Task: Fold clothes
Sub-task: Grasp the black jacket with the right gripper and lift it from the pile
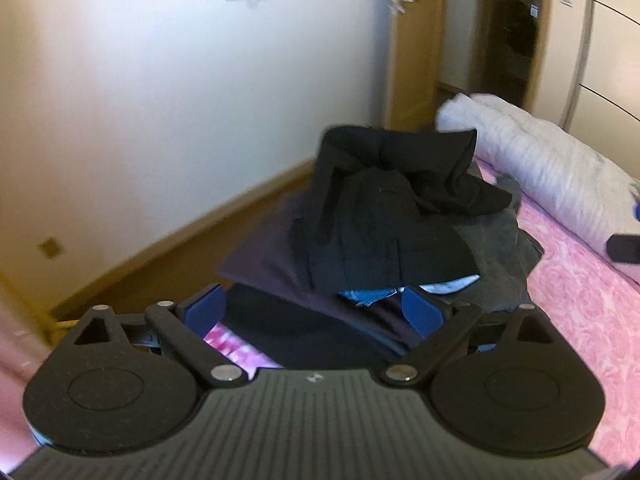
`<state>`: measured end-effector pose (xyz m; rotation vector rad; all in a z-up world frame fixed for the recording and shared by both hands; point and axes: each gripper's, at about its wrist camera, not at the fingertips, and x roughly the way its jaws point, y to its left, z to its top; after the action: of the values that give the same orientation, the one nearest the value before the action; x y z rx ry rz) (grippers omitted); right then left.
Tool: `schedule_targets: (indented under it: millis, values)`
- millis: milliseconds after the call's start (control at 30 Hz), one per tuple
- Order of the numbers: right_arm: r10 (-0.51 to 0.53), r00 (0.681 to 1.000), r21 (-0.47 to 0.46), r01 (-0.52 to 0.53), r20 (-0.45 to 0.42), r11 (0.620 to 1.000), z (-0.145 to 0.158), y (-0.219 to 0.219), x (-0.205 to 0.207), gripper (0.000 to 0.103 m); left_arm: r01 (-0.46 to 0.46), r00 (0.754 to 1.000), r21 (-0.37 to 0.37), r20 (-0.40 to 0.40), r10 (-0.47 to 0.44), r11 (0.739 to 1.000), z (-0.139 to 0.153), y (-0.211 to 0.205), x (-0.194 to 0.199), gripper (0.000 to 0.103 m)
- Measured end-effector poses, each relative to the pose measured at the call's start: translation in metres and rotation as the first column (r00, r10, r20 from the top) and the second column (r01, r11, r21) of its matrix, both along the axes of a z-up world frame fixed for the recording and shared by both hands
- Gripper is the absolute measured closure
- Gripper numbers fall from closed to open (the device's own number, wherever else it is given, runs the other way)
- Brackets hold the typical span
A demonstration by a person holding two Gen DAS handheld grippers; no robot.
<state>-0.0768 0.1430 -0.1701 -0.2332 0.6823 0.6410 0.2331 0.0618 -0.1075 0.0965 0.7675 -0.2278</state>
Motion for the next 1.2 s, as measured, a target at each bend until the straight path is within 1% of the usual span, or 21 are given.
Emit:
schedule_targets:
  millis: [100, 167, 233, 300, 400, 467, 500, 533, 567, 600, 633, 667, 700, 733, 800, 833, 867, 933, 1000, 1100, 1200]
  values:
    - [0.118, 0.993, -0.081, -0.116, 0.019, 0.990, -0.029, 0.043, 0.027, 0.004, 0.073, 0.996, -0.040, -0.050, -0.075, 0.997, -0.032, 0.009, 0.056, 0.010]
    - [0.207, 0.978, -0.157, -0.199, 0.036, 0.967, -0.050, 0.071, 0.038, 0.004, 0.120, 0.989, -0.069, -0.081, -0.125, 0.990, -0.053, 0.014, 0.093, 0.010]
    - [0.295, 0.954, -0.242, -0.276, 0.045, 0.930, -0.076, 0.096, 0.044, 0.004, 0.175, 0.976, -0.117, -0.107, -0.187, 0.978, -0.074, 0.017, 0.123, 0.010]
    - [0.370, 0.928, -0.316, -0.339, 0.044, 0.886, -0.101, 0.117, 0.050, 0.004, 0.231, 0.961, -0.167, -0.117, -0.252, 0.959, -0.091, 0.019, 0.146, 0.010]
    - [0.431, 0.901, -0.400, -0.381, 0.039, 0.833, -0.134, 0.140, 0.059, 0.004, 0.284, 0.942, -0.204, -0.122, -0.312, 0.937, -0.110, 0.017, 0.171, 0.011]
    - [0.435, 0.900, -0.411, -0.382, 0.039, 0.828, -0.145, 0.146, 0.067, 0.004, 0.308, 0.929, -0.237, -0.135, -0.345, 0.921, -0.119, 0.016, 0.181, 0.021]
    - [0.434, 0.900, -0.412, -0.381, 0.040, 0.828, -0.150, 0.149, 0.071, 0.004, 0.320, 0.920, -0.257, -0.144, -0.364, 0.912, -0.122, 0.016, 0.185, 0.038]
    - [0.433, 0.900, -0.414, -0.379, 0.041, 0.828, -0.155, 0.151, 0.075, 0.013, 0.331, 0.912, -0.276, -0.151, -0.380, 0.903, -0.124, 0.016, 0.187, 0.056]
    - [0.429, 0.903, -0.409, -0.382, 0.024, 0.828, -0.157, 0.156, 0.080, 0.032, 0.340, 0.907, -0.288, -0.152, -0.393, 0.895, -0.125, 0.016, 0.188, 0.064]
    - [0.425, 0.905, -0.409, -0.386, 0.006, 0.827, -0.157, 0.161, 0.085, 0.037, 0.354, 0.901, -0.287, -0.149, -0.407, 0.890, -0.124, 0.016, 0.187, 0.078]
    - [0.426, 0.905, -0.420, -0.384, 0.009, 0.823, -0.158, 0.165, 0.086, 0.042, 0.370, 0.896, -0.283, -0.145, -0.421, 0.885, -0.123, 0.015, 0.186, 0.086]
    - [0.431, 0.902, -0.433, -0.381, 0.018, 0.817, -0.157, 0.166, 0.086, 0.051, 0.386, 0.890, -0.273, -0.140, -0.434, 0.881, -0.121, 0.014, 0.186, 0.090]
    - [0.436, 0.899, -0.446, -0.379, 0.028, 0.811, -0.155, 0.167, 0.086, 0.056, 0.400, 0.885, -0.270, -0.133, -0.446, 0.876, -0.118, 0.013, 0.187, 0.094]
    - [0.442, 0.896, -0.459, -0.377, 0.037, 0.804, -0.153, 0.167, 0.087, 0.067, 0.414, 0.880, -0.270, -0.125, -0.457, 0.870, -0.113, 0.013, 0.187, 0.096]
    - [0.440, 0.897, -0.450, -0.374, 0.047, 0.811, -0.143, 0.165, 0.090, 0.081, 0.444, 0.872, -0.276, -0.084, -0.482, 0.852, -0.099, 0.009, 0.189, 0.098]
    - [0.432, 0.900, -0.437, -0.366, 0.058, 0.822, -0.133, 0.161, 0.092, 0.087, 0.462, 0.867, -0.278, -0.057, -0.495, 0.842, -0.089, 0.007, 0.188, 0.099]
    - [0.422, 0.904, -0.421, -0.355, 0.073, 0.835, -0.121, 0.157, 0.094, 0.090, 0.480, 0.861, -0.279, -0.031, -0.508, 0.831, -0.077, 0.005, 0.187, 0.099]
    - [0.383, 0.916, -0.379, -0.314, 0.119, 0.870, -0.092, 0.142, 0.095, 0.092, 0.514, 0.848, -0.287, 0.028, -0.529, 0.808, -0.050, -0.002, 0.187, 0.099]
    - [0.338, 0.926, -0.333, -0.270, 0.166, 0.903, -0.062, 0.126, 0.095, 0.094, 0.553, 0.829, -0.283, 0.093, -0.551, 0.784, -0.021, -0.011, 0.182, 0.099]
    - [0.265, 0.936, -0.258, -0.204, 0.231, 0.944, -0.016, 0.102, 0.096, 0.097, 0.612, 0.791, -0.262, 0.196, -0.580, 0.746, 0.026, -0.036, 0.165, 0.099]
    - [0.174, 0.936, -0.165, -0.127, 0.307, 0.978, 0.030, 0.062, 0.077, 0.098, 0.673, 0.738, -0.250, 0.290, -0.609, 0.696, 0.072, -0.065, 0.135, 0.099]
